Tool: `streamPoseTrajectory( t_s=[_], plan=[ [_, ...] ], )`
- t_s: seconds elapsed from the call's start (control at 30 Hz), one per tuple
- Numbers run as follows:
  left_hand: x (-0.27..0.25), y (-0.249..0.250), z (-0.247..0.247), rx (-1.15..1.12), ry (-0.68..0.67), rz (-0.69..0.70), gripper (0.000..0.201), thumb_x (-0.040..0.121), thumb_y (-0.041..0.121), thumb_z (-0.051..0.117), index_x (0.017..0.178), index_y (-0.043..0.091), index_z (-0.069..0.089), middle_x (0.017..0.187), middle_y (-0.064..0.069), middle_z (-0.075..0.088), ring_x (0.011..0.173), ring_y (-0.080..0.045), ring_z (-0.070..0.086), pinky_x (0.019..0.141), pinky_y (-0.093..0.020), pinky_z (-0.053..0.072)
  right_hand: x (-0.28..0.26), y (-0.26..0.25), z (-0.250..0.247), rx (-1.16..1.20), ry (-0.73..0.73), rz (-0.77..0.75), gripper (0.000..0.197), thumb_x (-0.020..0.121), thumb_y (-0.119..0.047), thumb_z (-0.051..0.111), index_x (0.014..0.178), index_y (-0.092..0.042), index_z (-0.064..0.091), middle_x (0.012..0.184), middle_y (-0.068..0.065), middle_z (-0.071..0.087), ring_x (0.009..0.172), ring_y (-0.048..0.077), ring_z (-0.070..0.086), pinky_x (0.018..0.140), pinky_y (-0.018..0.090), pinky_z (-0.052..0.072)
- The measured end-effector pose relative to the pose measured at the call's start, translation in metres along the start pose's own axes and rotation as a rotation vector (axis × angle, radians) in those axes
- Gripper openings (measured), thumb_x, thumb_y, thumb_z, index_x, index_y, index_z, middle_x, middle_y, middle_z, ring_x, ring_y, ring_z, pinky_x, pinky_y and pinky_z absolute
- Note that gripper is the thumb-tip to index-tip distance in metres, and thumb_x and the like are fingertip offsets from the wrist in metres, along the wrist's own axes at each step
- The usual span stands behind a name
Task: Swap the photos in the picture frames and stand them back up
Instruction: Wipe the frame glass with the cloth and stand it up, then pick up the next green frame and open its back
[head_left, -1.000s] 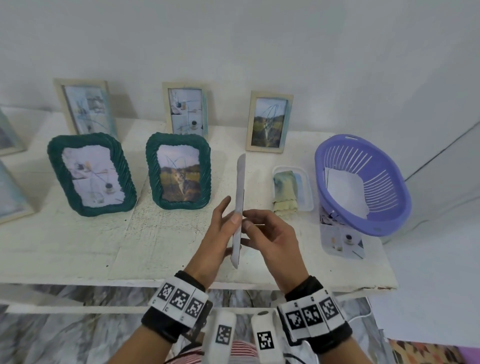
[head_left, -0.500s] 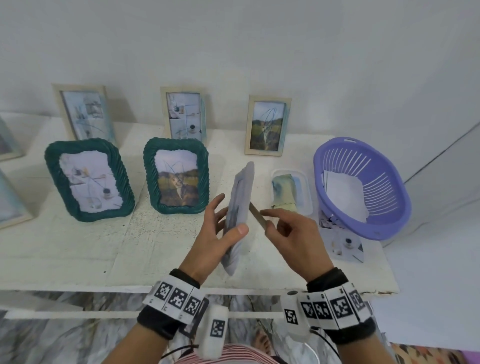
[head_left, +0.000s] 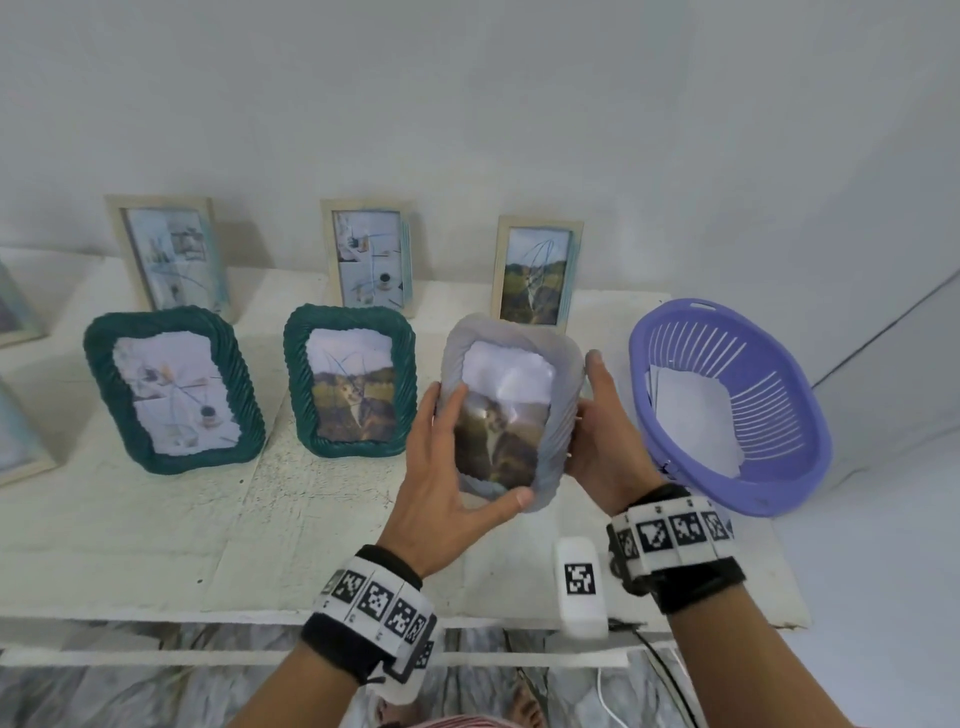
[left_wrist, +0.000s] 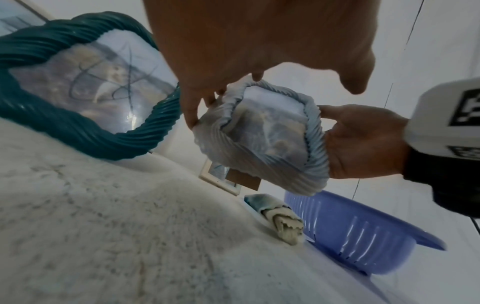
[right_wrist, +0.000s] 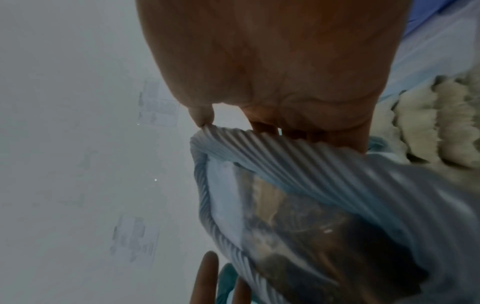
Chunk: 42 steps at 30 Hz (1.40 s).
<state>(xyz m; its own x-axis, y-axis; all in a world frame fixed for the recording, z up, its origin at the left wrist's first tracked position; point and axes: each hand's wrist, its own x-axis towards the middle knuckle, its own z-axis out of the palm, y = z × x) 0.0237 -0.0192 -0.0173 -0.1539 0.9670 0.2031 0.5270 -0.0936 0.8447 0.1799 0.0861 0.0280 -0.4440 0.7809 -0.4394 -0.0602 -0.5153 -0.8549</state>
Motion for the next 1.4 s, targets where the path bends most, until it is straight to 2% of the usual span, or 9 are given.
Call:
streamPoseTrajectory(
  t_s=[0.17,0.4,0.53,0.77,0.87,1.0,1.17,1.27,1.4],
  plan=[
    [0.016,-0.007,0.003,-0.014,0.006,0.034,0.097,0.077,0.069,0.059,0.152,0.042,0.005,0.162,0.011,-0.011,0.147,0.0,-0.009,0.106,-0.009,0.008,0.034,-0.022,-0.006,0.016,0.059,0.037,0.075,0.087,-0.075,0.031,0.118,-0.017,0.067,0.114,0.009,0.071,0.112,0.026,0.063,0.103,0.046,0.044],
    [0.026,-0.023,0.011,-0.018,0.003,0.036,0.095,0.081,0.064,0.059,0.154,0.035,0.005,0.162,0.009,-0.01,0.149,-0.005,-0.007,0.114,-0.025,0.01,0.056,-0.022,-0.003,0.067,0.118,0.059,0.065,0.09,-0.059,0.04,0.116,-0.006,0.068,0.118,0.017,0.067,0.113,0.031,0.06,0.108,0.046,0.039],
    [0.027,-0.028,0.011,-0.028,-0.008,0.037,0.094,0.081,0.061,0.06,0.154,0.035,0.006,0.162,0.008,-0.008,0.149,-0.004,-0.007,0.112,-0.02,0.009,0.06,-0.018,-0.006,0.051,0.112,0.069,0.068,0.088,-0.057,0.039,0.125,-0.004,0.063,0.123,0.018,0.065,0.12,0.034,0.055,0.109,0.048,0.036],
    [0.025,-0.033,0.007,0.005,-0.03,0.042,0.089,0.08,0.058,0.061,0.151,0.039,0.011,0.161,0.012,-0.007,0.147,0.002,-0.003,0.107,-0.007,0.011,0.068,-0.009,-0.012,-0.014,0.125,0.048,0.064,0.091,-0.058,0.037,0.117,-0.009,0.068,0.116,0.014,0.069,0.114,0.031,0.059,0.103,0.045,0.042],
    [0.023,-0.032,0.0,0.008,-0.05,0.046,0.084,0.082,0.058,0.059,0.15,0.041,0.013,0.161,0.013,-0.001,0.146,0.005,0.0,0.106,-0.001,0.011,0.069,-0.008,-0.018,-0.08,0.198,0.039,0.069,0.092,-0.067,0.033,0.12,-0.013,0.065,0.113,0.012,0.07,0.107,0.028,0.063,0.086,0.039,0.051],
    [0.011,-0.036,-0.019,-0.001,-0.072,0.045,0.071,0.087,0.054,0.057,0.148,0.038,0.025,0.154,0.02,0.025,0.142,0.001,0.023,0.115,-0.022,0.026,0.054,-0.015,-0.025,-0.208,0.32,-0.13,0.063,0.095,-0.063,0.032,0.12,-0.014,0.062,0.103,0.009,0.071,0.092,0.024,0.066,0.08,0.036,0.051],
    [0.001,-0.043,-0.06,0.037,0.092,0.069,0.044,0.09,0.045,0.056,0.132,0.03,0.054,0.134,0.016,0.052,0.129,-0.006,0.047,0.105,-0.035,0.043,0.015,-0.017,-0.006,-0.549,0.72,-0.657,0.032,0.096,-0.039,0.045,0.092,-0.013,0.063,0.086,0.003,0.064,0.075,0.007,0.055,0.073,0.028,0.046],
    [0.006,-0.05,-0.084,0.085,0.252,0.056,0.042,0.088,0.041,0.057,0.127,0.026,0.058,0.134,0.007,0.051,0.129,-0.01,0.045,0.107,-0.025,0.038,-0.005,-0.013,0.039,-0.645,0.599,-0.847,0.015,0.097,-0.018,0.053,0.086,-0.009,0.06,0.074,0.006,0.06,0.061,0.009,0.05,0.056,0.011,0.038],
    [0.012,-0.061,-0.103,0.113,0.33,-0.036,0.05,0.086,0.036,0.06,0.133,0.023,0.051,0.145,0.003,0.038,0.137,-0.01,0.035,0.109,-0.016,0.027,-0.003,0.012,0.094,-0.712,0.291,-0.788,0.016,0.096,-0.013,0.054,0.11,-0.014,0.063,0.077,0.003,0.065,0.063,0.016,0.06,0.055,0.024,0.052]
  ],
)
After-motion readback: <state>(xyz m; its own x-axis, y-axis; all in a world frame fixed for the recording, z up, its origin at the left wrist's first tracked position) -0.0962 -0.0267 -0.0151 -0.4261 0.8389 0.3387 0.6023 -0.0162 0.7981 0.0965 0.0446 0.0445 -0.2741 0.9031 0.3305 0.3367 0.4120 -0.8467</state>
